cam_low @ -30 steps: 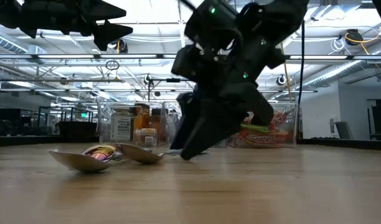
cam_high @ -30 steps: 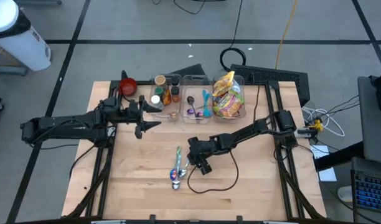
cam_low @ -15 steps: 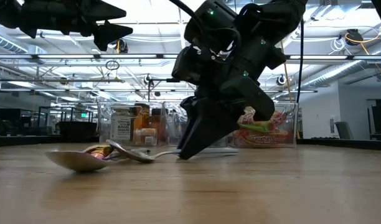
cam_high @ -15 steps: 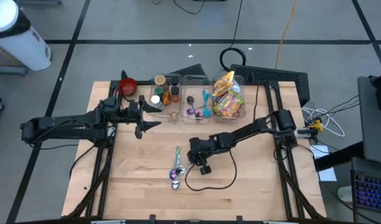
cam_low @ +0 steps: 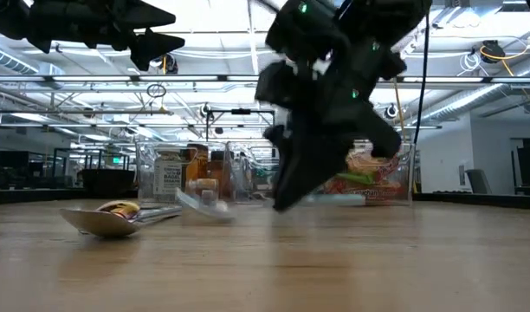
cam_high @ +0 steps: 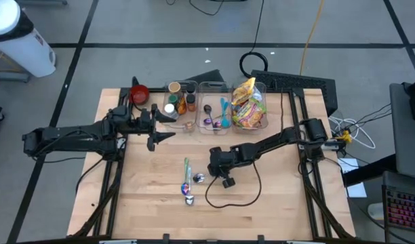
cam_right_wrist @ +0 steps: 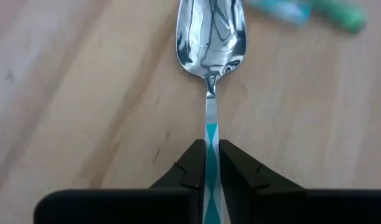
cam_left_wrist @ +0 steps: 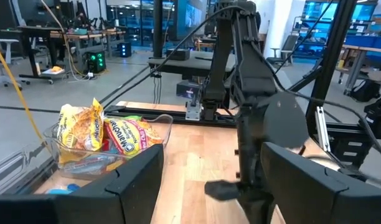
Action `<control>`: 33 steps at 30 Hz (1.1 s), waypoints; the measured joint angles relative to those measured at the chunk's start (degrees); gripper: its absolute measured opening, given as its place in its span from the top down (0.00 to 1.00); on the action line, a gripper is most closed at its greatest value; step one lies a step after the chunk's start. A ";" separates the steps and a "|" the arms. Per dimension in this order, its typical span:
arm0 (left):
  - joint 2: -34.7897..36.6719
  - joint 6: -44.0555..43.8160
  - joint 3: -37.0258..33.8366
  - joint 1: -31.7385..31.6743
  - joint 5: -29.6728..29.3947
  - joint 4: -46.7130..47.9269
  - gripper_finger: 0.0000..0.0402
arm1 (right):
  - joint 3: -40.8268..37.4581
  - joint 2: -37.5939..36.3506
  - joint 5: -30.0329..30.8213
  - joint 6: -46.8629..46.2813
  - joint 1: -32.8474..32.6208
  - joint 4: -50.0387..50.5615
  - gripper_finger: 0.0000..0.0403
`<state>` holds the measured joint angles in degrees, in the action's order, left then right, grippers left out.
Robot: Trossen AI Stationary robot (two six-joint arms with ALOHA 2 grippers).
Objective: Pick & Place Food Item
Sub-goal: Put the right white blue spoon into the middle transparent bin
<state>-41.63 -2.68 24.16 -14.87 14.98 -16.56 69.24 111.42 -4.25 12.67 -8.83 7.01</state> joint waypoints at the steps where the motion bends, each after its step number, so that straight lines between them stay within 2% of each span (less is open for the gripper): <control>1: 0.00 0.00 0.00 0.00 -0.01 0.00 0.31 | -0.01 -0.88 -0.01 0.04 -0.23 -0.07 0.95; 10: 0.00 -0.02 0.02 0.00 0.00 0.02 0.31 | -0.09 -9.81 -0.49 -6.44 -1.37 -3.08 0.96; 14: 0.00 -0.04 0.02 0.00 0.00 0.04 0.31 | -4.71 -13.43 -0.34 -9.97 -0.95 -13.60 0.96; 22: 0.00 -0.15 0.02 0.00 -0.04 0.37 0.31 | -20.43 -19.22 0.20 -21.37 4.74 -45.12 0.96; 25: 0.00 -0.15 0.02 0.00 -0.04 0.37 0.31 | -24.96 -20.12 5.18 -24.67 7.25 -53.91 0.96; 28: 0.00 -0.15 0.02 0.00 -0.04 0.31 0.31 | -26.53 -20.24 12.04 -26.51 9.54 -57.74 0.96; 33: 0.00 0.07 0.02 -0.04 -0.07 0.13 0.31 | -25.07 -19.72 15.12 -24.84 12.25 -59.49 0.96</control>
<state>-41.63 -2.61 24.18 -14.92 14.91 -16.43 44.17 91.69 10.87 -12.16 3.42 -52.48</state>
